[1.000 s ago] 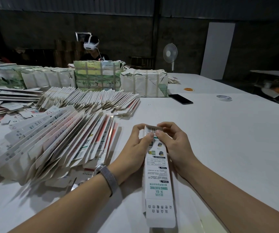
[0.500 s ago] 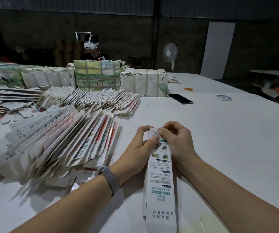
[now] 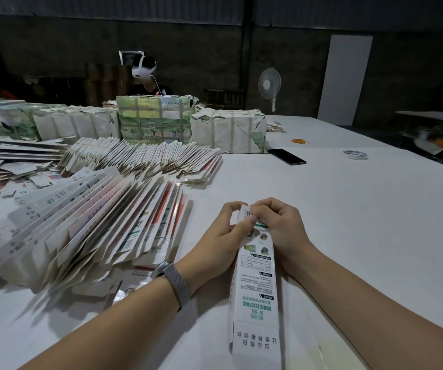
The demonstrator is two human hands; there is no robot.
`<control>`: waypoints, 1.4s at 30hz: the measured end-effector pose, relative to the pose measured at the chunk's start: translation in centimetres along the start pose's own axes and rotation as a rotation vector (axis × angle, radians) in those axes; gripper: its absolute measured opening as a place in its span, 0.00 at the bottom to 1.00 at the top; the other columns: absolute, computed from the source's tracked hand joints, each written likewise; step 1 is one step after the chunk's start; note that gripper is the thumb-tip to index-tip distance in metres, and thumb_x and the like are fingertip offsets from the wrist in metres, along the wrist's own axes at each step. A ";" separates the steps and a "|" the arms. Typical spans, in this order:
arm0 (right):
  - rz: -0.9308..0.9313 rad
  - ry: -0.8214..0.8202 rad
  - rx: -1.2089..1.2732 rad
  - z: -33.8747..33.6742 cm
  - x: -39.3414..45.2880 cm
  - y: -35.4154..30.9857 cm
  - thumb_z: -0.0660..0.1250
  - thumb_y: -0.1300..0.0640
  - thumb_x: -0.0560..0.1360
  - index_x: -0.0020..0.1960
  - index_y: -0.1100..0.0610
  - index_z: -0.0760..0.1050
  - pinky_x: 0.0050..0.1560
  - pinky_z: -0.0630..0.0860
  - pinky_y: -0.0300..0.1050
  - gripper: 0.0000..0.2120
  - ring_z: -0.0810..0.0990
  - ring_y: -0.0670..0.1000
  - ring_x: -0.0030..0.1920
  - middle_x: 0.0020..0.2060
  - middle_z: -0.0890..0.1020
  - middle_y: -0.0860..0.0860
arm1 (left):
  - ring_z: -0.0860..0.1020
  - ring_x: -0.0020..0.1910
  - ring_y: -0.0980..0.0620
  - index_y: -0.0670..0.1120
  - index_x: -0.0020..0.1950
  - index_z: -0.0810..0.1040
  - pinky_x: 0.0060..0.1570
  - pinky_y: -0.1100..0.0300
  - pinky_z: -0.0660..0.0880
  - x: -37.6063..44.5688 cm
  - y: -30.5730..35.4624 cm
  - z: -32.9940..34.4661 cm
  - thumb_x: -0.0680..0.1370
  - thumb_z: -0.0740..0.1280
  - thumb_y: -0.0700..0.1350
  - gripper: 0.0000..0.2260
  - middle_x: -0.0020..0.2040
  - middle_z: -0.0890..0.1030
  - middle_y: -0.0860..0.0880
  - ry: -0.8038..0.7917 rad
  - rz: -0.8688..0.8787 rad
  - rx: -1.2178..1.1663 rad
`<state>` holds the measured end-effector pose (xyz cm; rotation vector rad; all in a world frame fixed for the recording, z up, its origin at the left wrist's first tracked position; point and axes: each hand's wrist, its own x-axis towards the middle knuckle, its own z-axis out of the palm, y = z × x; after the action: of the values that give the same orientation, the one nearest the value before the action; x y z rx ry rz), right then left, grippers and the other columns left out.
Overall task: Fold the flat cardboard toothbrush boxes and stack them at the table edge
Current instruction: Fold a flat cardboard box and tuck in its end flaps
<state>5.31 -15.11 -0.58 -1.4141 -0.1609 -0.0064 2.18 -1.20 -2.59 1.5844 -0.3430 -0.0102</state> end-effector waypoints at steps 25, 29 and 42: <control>0.012 0.011 0.119 0.1 -0.4 -0.4 0.63 0.67 0.77 0.39 0.59 0.77 0.32 0.79 0.44 0.10 0.80 0.53 0.30 0.31 0.81 0.54 | 0.84 0.54 0.47 0.58 0.74 0.68 0.55 0.54 0.79 -0.7 1.1 -0.1 0.76 0.64 0.53 0.25 0.58 0.85 0.45 -0.015 -0.020 -0.013; -0.009 0.000 0.126 0.1 -0.5 -0.5 0.63 0.67 0.78 0.38 0.59 0.76 0.35 0.77 0.46 0.11 0.78 0.54 0.32 0.32 0.80 0.54 | 0.84 0.46 0.48 0.56 0.71 0.70 0.45 0.58 0.80 -0.8 1.3 0.0 0.79 0.63 0.50 0.19 0.52 0.86 0.43 -0.030 -0.006 -0.034; -0.058 -0.113 0.038 0.0 0.1 0.7 0.67 0.55 0.68 0.53 0.51 0.75 0.30 0.76 0.41 0.13 0.82 0.49 0.33 0.36 0.81 0.47 | 0.82 0.37 0.51 0.59 0.63 0.70 0.37 0.60 0.78 -0.5 0.8 -0.6 0.85 0.58 0.44 0.11 0.43 0.86 0.46 0.106 0.001 -0.084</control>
<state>5.50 -15.02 -1.25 -1.3718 -0.2941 0.0289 1.71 -0.54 -1.92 1.4956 -0.2571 0.0597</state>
